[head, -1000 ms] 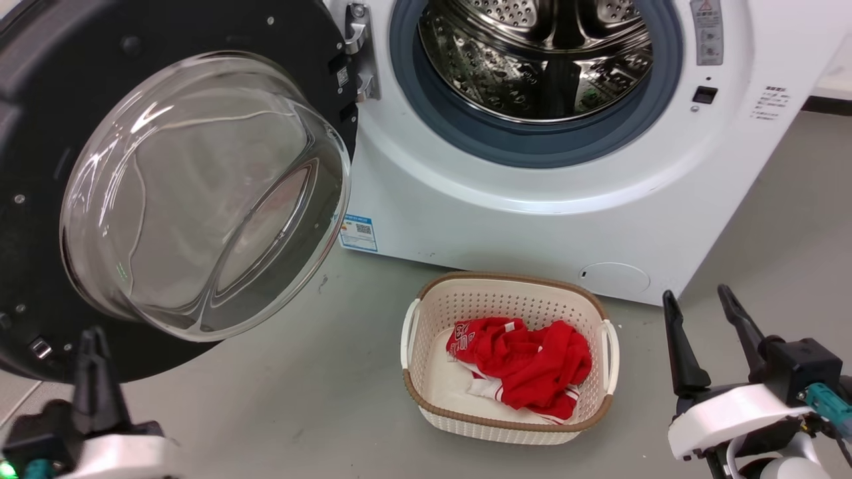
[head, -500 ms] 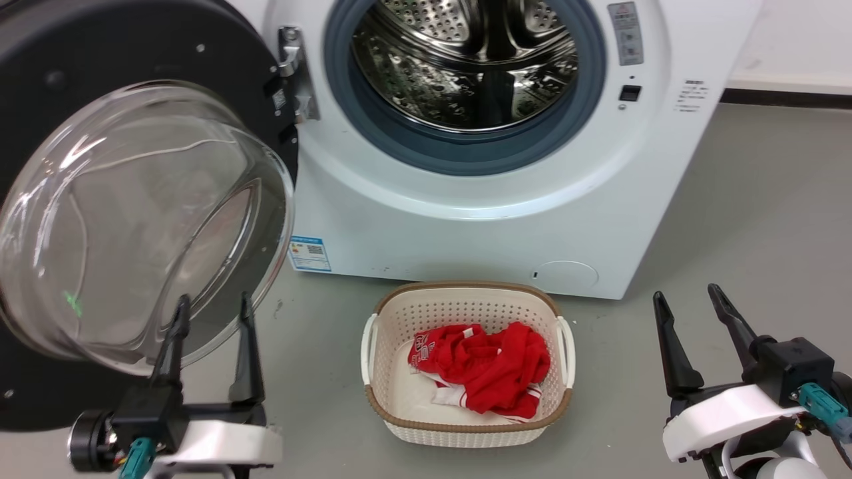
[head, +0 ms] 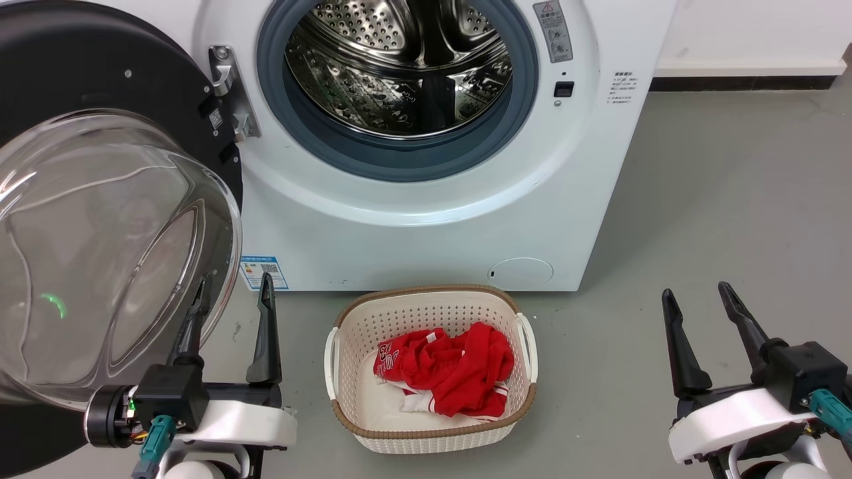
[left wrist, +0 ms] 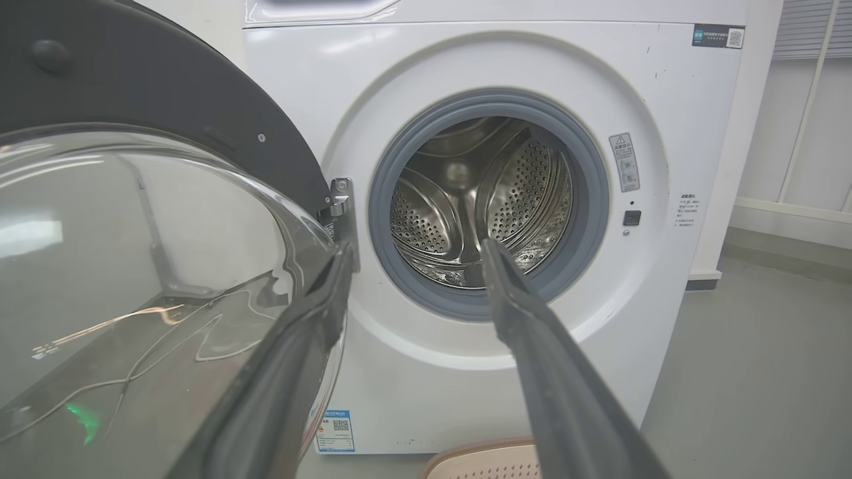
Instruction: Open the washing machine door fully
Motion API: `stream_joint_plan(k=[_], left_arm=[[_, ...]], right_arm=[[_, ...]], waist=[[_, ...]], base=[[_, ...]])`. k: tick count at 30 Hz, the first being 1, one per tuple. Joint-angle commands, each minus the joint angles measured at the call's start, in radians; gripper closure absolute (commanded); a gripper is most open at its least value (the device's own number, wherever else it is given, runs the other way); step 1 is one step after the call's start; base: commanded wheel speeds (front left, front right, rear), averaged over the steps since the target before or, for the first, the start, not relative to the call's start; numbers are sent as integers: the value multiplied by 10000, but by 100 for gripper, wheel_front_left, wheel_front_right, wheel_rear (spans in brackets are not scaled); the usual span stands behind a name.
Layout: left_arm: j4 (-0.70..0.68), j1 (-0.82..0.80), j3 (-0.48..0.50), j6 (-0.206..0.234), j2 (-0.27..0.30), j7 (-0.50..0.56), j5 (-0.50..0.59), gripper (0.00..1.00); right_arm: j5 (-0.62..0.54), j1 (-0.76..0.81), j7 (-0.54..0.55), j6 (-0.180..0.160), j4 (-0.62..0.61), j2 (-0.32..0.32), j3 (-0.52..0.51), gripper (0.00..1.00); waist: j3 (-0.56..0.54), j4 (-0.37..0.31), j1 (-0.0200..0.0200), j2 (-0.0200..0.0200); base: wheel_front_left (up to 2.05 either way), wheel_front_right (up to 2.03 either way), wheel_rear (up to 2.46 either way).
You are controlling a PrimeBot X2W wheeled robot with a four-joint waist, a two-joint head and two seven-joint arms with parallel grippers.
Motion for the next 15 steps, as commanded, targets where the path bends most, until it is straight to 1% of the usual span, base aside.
stream_joint_plan(k=[1,8,15], left_arm=[[47,83,18,-30,-22,-24,28,0],[159,342,-5,96,-77,-25,131,0],[271,349,27,34,-97,-25,101,0]], right_arm=[[58,113,-29,-7,-53,15,8,0],[151,136,-40,-7,-29,15,41,0],[208,133,-71,-7,0,15,55,0]], waist=[[-28,-28,-1,-1],[-29,-16,-1,-1],[-86,51,-1,-1]], base=[[0,0,0],[0,0,0],[0,0,0]])
